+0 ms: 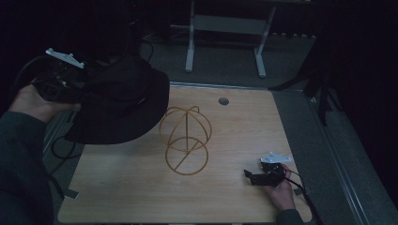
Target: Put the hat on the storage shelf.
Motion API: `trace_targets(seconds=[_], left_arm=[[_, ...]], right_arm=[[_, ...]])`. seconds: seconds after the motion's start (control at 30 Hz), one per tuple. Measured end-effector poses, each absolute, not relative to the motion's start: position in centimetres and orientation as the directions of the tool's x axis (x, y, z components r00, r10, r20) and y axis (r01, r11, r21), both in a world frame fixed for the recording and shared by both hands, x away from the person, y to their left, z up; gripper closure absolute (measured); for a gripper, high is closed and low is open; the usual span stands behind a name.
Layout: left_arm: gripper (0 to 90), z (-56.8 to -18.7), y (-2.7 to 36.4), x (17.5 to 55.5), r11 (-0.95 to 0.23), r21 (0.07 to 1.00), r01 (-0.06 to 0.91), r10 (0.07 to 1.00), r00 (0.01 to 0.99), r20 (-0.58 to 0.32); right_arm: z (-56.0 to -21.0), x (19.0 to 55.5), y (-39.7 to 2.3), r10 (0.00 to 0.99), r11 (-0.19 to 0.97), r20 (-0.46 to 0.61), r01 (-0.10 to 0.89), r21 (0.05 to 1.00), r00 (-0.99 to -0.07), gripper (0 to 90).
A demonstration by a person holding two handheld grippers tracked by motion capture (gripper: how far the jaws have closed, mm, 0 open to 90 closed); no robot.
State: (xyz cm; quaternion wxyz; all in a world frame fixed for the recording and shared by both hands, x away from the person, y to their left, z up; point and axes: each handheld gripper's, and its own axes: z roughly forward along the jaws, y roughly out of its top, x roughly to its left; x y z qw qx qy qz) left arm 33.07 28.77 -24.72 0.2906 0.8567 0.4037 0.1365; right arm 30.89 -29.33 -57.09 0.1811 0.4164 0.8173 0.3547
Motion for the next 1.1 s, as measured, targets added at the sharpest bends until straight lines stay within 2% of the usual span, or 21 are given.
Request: trace_targets(seconds=[0.4,1.1], left_arm=[[88.2,-23.6,28.6,32.2,-0.497,0.646,0.579,0.742,0.67,-0.029],[88.2,-22.1,26.7,31.4,-0.535,0.663,0.523,0.681,0.732,-0.028]], right_arm=[[-57.1,30.9,-29.3,0.809,0.402,-0.001,0.552,0.731,-0.588,12.1],[-57.1,30.9,-29.3,0.809,0.401,-0.001,0.552,0.731,-0.588,12.1]])
